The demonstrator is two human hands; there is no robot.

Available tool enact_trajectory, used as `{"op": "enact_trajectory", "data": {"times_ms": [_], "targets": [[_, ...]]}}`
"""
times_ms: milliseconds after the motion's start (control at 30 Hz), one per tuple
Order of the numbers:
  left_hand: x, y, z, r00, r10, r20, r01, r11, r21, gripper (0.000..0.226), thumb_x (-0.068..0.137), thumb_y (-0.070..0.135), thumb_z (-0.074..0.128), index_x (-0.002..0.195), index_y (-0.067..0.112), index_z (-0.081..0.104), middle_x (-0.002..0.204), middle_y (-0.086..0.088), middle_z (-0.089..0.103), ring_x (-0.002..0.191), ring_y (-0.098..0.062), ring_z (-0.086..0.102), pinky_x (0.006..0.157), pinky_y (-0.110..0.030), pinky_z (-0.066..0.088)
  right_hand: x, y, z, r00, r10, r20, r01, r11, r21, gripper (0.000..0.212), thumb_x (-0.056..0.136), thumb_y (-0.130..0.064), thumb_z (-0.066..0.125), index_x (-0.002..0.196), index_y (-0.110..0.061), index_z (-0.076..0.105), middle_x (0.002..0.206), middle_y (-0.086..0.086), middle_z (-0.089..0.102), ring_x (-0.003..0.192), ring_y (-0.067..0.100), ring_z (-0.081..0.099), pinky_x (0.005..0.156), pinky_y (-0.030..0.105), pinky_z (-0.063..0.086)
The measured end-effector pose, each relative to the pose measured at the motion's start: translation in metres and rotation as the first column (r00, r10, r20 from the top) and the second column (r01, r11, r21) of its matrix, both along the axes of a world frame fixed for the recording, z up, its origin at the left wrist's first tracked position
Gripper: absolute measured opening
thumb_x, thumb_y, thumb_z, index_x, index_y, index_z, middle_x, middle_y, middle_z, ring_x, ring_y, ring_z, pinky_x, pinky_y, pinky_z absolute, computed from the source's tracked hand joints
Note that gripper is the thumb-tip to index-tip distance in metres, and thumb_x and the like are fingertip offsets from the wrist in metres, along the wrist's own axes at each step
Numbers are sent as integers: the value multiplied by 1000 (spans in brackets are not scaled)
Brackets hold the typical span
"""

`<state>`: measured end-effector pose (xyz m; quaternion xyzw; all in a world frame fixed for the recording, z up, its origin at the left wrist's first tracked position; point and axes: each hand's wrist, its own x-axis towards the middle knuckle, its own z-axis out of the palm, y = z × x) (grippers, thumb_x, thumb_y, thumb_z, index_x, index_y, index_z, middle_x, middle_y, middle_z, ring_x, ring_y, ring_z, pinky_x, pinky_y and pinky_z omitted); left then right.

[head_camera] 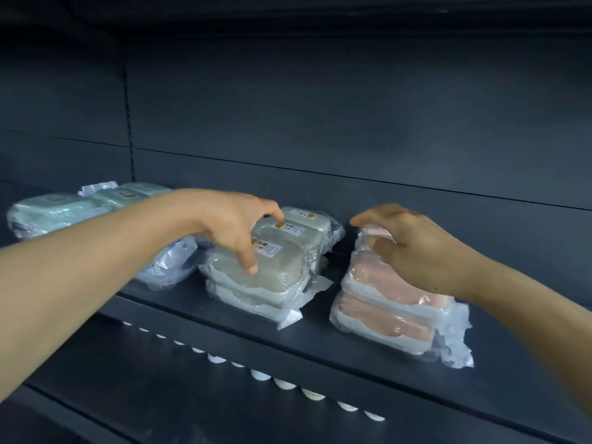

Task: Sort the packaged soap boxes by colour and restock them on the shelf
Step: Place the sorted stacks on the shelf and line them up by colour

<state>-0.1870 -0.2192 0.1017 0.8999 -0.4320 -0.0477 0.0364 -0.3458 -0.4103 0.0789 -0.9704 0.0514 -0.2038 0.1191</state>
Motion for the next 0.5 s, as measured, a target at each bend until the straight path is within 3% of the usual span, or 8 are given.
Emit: {"op": "enact_trajectory", "data": {"times_ms": [100, 200, 267, 333, 400, 500], "targets": [[16, 11, -24, 999, -54, 9, 53, 998, 43, 111, 66, 30, 86, 149, 36, 12, 151, 8, 26, 132, -15, 33, 106, -26, 33, 17, 16, -2, 997, -17, -70, 13, 999, -47, 39, 96, -11, 42, 131, -29, 48, 139, -7, 43, 122, 12, 44, 93, 20, 32], [32, 12, -48, 986, -153, 61, 152, 988, 19, 113, 66, 32, 85, 150, 31, 9, 154, 11, 17, 140, -12, 20, 111, -23, 23, 34, 31, -9, 986, -75, -149, 53, 988, -146, 49, 94, -10, 45, 136, -35, 41, 144, -12, 40, 127, 9, 40, 79, 11, 23], [40, 10, -55, 978, -190, 83, 193, 981, -29, 111, 64, 34, 86, 149, 31, 13, 151, 11, 22, 137, -13, 24, 109, -25, 27, 40, 38, -13, 977, -114, -183, 81, 981, -178, 53, 95, -8, 44, 140, -33, 36, 146, -12, 36, 129, 10, 37, 68, 8, 19], [47, 11, -52, 974, -216, 75, 221, 973, -71, 107, 60, 33, 88, 145, 29, 22, 145, 11, 31, 131, -12, 32, 104, -23, 31, 43, 40, -15, 972, -145, -185, 109, 975, -192, 55, 95, -6, 42, 142, -32, 33, 147, -11, 35, 131, 10, 35, 66, 8, 18], [57, 16, -44, 970, -242, 32, 244, 961, -129, 102, 57, 31, 90, 140, 30, 29, 136, 14, 39, 119, -6, 40, 94, -14, 34, 45, 37, -17, 973, -158, -169, 128, 975, -179, 55, 93, -5, 42, 141, -32, 35, 144, -9, 38, 130, 10, 36, 74, 8, 19], [70, 24, -38, 960, -278, -42, 265, 944, -197, 97, 57, 27, 90, 136, 34, 33, 119, 22, 42, 96, 5, 43, 74, -1, 34, 48, 29, -18, 971, -167, -172, 139, 976, -166, 54, 91, -4, 43, 138, -30, 40, 141, -5, 43, 128, 13, 40, 95, 18, 28]]}}
